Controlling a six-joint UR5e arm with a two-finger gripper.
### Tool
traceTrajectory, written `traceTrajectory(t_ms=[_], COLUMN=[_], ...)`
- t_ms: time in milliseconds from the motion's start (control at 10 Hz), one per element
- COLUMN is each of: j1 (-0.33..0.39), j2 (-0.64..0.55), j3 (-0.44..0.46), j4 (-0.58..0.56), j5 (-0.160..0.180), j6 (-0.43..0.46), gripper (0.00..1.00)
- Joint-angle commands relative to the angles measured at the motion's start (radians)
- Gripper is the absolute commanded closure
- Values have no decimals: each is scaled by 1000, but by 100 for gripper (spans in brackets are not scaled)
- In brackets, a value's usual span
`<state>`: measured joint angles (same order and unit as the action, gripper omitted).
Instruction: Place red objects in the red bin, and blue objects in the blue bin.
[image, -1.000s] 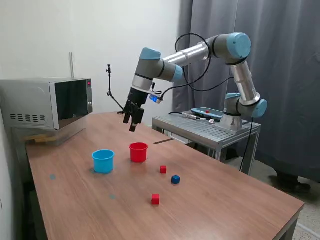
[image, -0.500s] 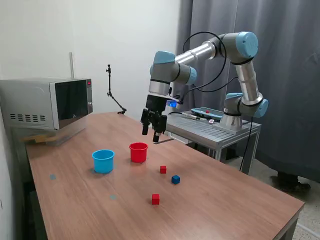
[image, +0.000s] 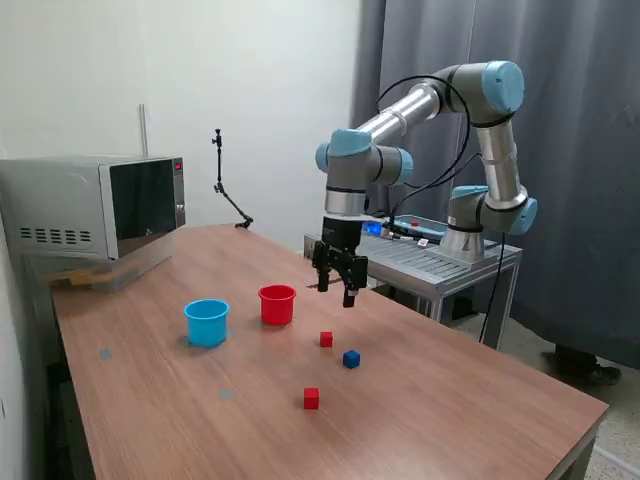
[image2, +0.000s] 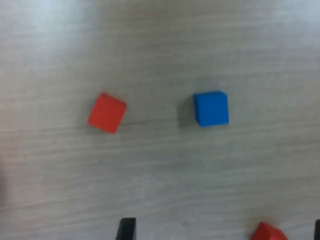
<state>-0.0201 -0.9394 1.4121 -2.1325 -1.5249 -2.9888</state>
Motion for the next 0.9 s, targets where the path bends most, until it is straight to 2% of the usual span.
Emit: traceTrajectory(t_ms=[0, 100, 200, 400, 800], j1=[11, 18, 26, 28, 28], j2=[-38, -36, -36, -38, 2], j3=[43, 50, 57, 79, 94], j4=[0, 0, 0, 0, -3], j5=[20, 70, 92, 94, 91], j6=[2, -4, -13, -127, -199], gripper=[0, 0, 0, 0, 0])
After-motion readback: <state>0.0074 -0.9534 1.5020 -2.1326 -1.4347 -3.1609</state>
